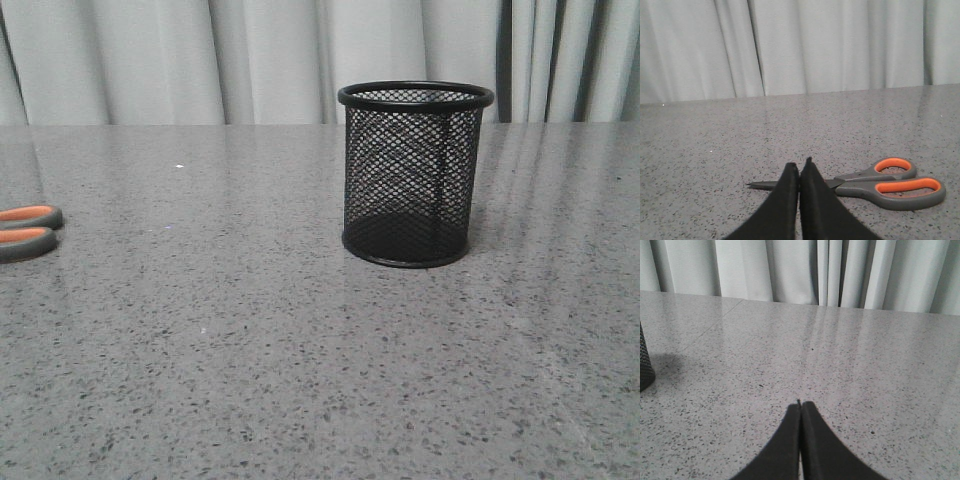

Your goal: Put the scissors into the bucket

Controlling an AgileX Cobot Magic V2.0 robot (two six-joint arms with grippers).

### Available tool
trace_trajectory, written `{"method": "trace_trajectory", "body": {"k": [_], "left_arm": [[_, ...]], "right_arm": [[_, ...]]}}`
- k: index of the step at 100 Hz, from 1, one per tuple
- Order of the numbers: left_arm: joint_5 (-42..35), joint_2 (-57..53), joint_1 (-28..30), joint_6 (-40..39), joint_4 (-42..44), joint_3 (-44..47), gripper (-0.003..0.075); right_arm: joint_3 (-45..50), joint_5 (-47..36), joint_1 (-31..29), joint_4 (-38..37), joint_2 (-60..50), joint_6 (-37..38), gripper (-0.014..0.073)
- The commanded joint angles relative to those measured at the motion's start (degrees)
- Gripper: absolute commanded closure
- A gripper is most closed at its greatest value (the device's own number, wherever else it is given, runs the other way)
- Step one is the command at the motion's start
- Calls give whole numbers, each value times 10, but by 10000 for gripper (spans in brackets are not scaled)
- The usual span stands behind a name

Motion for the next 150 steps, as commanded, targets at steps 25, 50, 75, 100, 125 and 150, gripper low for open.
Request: {"method": "trace_trajectory", "body": {"k": [25, 50, 75, 100, 125, 150], "left_arm": [[-46, -14, -4, -7, -4, 16, 741], [-46, -14, -4, -7, -4, 16, 741], [-46, -14, -4, -7, -4, 16, 741], [-46, -14, -4, -7, -4, 16, 741], [-46, -14, -4, -7, -4, 16, 741], [-46, -14, -4, -7, -42, 16, 741]], "right_arm": [[10, -41, -2, -3, -15, -1, 664], [10, -41, -2, -3, -15, -1, 664], [10, -41, -2, -3, -15, -1, 664], [10, -41, -2, -3, -15, -1, 664], [10, -43, -2, -3, -15, -1, 664], [10, -69, -2, 23, -15, -1, 664]]}}
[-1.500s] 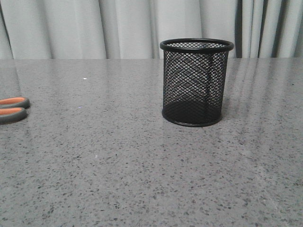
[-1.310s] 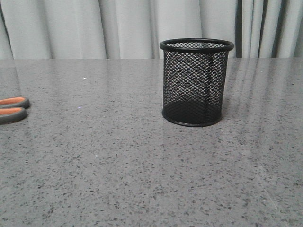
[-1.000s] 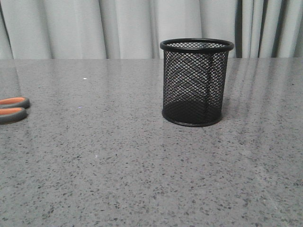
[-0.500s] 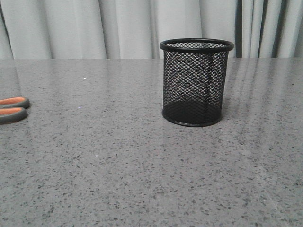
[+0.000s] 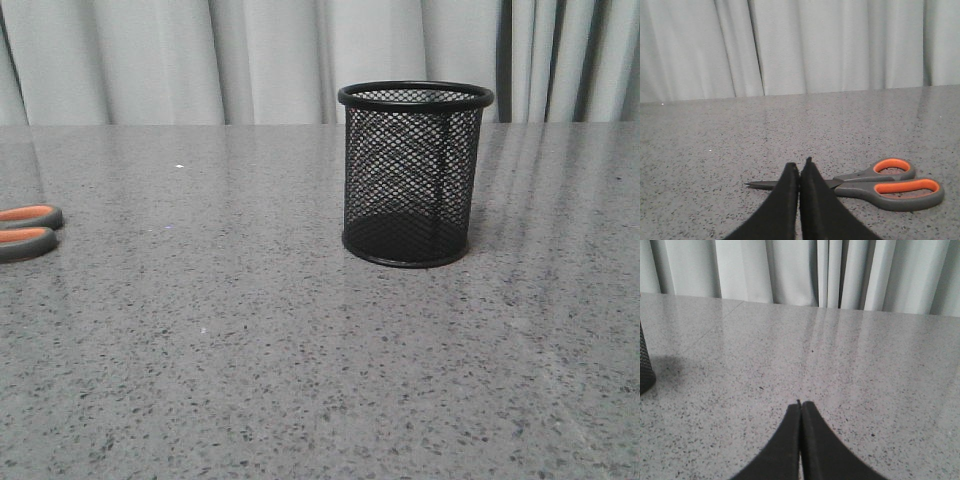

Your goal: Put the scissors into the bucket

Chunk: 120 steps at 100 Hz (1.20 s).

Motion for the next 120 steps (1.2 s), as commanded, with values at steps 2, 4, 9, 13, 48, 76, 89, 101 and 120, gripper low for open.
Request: {"method": "trace_trajectory", "body": {"k": [2, 4, 9, 13, 48, 76, 89, 101, 120], "left_arm": [[-46, -14, -4, -7, -37, 16, 741], [-46, -14, -4, -7, -46, 16, 741], [-46, -14, -4, -7, -71, 16, 741], [-46, -14, -4, -7, -88, 16, 741], [-50, -14, -4, -7, -376, 13, 741], [59, -13, -4, 1, -413, -61, 741], [150, 14, -4, 1, -300, -157, 741], [270, 76, -4, 1, -180, -260, 741], [436, 204, -4, 3, -59, -399, 741]], "right_arm": [[10, -65, -2, 22, -15, -1, 664], [10, -71, -2, 27, -15, -1, 664], [10, -77, -2, 60, -15, -1, 664], [10, -81, -2, 83, -15, -1, 664], [8, -100, -2, 345, -15, -1, 664], [-78, -2, -2, 330, 2, -3, 645], [-156, 70, -2, 296, 59, -3, 645], [-238, 144, -2, 259, 145, -3, 645], [-370, 294, -2, 240, 299, -12, 645]]}}
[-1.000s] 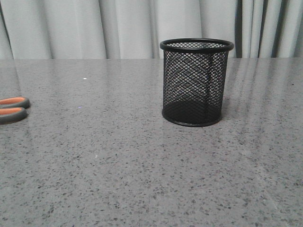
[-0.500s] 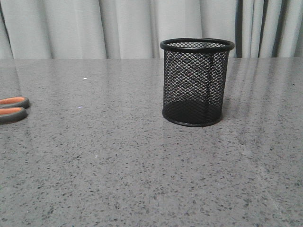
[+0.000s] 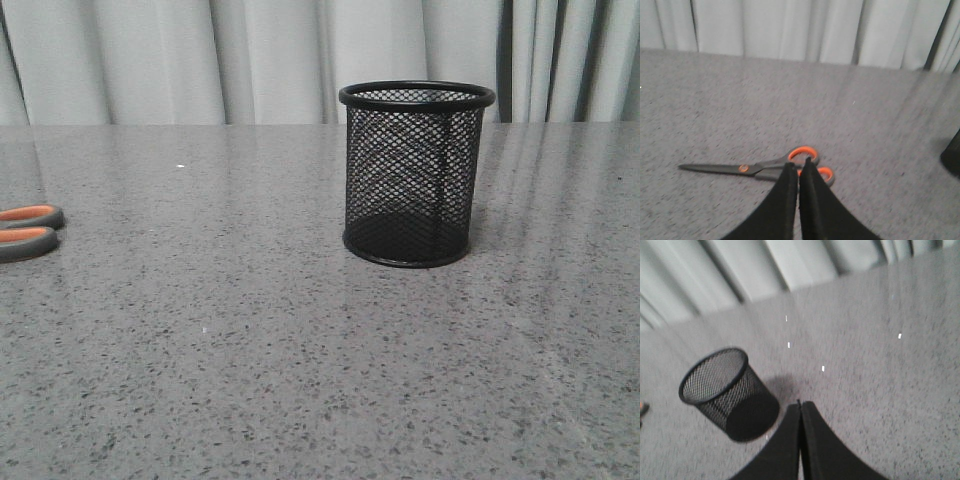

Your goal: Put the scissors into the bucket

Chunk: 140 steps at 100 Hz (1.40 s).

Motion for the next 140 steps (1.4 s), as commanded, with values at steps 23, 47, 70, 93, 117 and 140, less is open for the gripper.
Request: {"method": "trace_trajectory", "body": {"k": [23, 47, 70, 93, 117, 140], "left_arm": [[145, 170, -4, 24, 40, -159, 741], [166, 224, -4, 111, -36, -172, 734], [166, 263, -4, 132, -63, -173, 503], [176, 316, -4, 138, -63, -200, 374], [241, 445, -4, 261, -61, -304, 374], [284, 584, -4, 459, -61, -384, 374]], "right_arm": [[-159, 119, -1, -4, 168, -49, 645], [-174, 134, -1, 34, 199, -92, 393], [-174, 134, -1, 38, 199, -92, 136], [-174, 133, -1, 38, 199, -92, 136], [-174, 129, -1, 38, 199, -100, 136], [-174, 132, 0, 41, 199, -106, 136]]}}
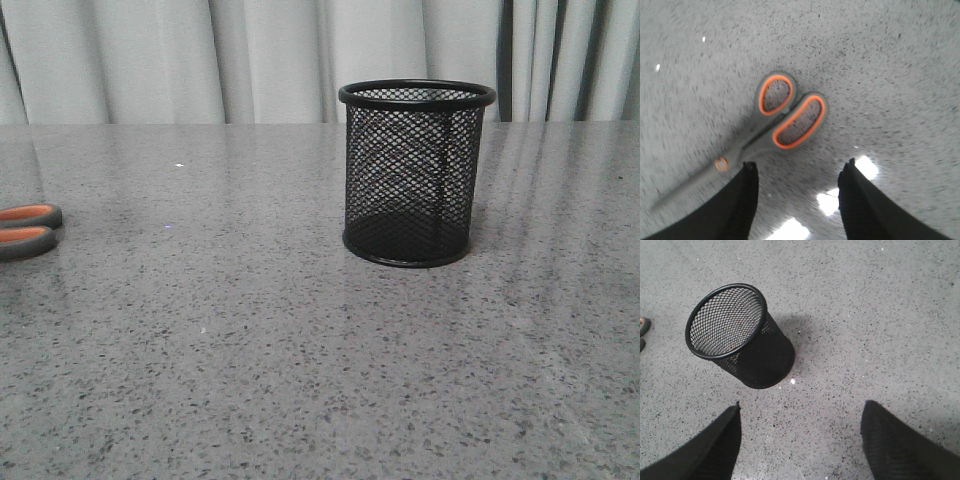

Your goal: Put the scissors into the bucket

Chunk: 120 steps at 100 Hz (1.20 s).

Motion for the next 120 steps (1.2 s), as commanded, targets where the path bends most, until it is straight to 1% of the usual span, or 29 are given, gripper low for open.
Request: {"method": "trace_trajectory", "body": {"k": [1, 17, 18, 23, 27, 47, 64, 120], "left_arm": [[13, 38, -4, 93, -18, -40, 374], [13, 101, -4, 282, -13, -59, 374], [13, 103, -4, 282, -13, -59, 374], [13, 117, -4, 331, -11, -59, 374], [13, 125, -4, 348, -6, -59, 374], [13, 150, -4, 372, 49, -59, 374], [13, 165, -4, 399, 49, -59, 374], [13, 238, -6, 400, 47, -59, 372]], "right_arm": [[-21, -29, 1, 16, 2, -12, 136], [-21, -29, 17, 16, 2, -17, 136], [-21, -29, 17, 16, 2, -17, 136], [-21, -29, 19, 16, 2, -17, 136], [-21, -29, 22, 16, 2, -17, 136], [-21, -29, 23, 16, 2, -17, 136], [-21, -29, 23, 16, 2, -21, 136], [-21, -29, 23, 16, 2, -22, 136]]}}
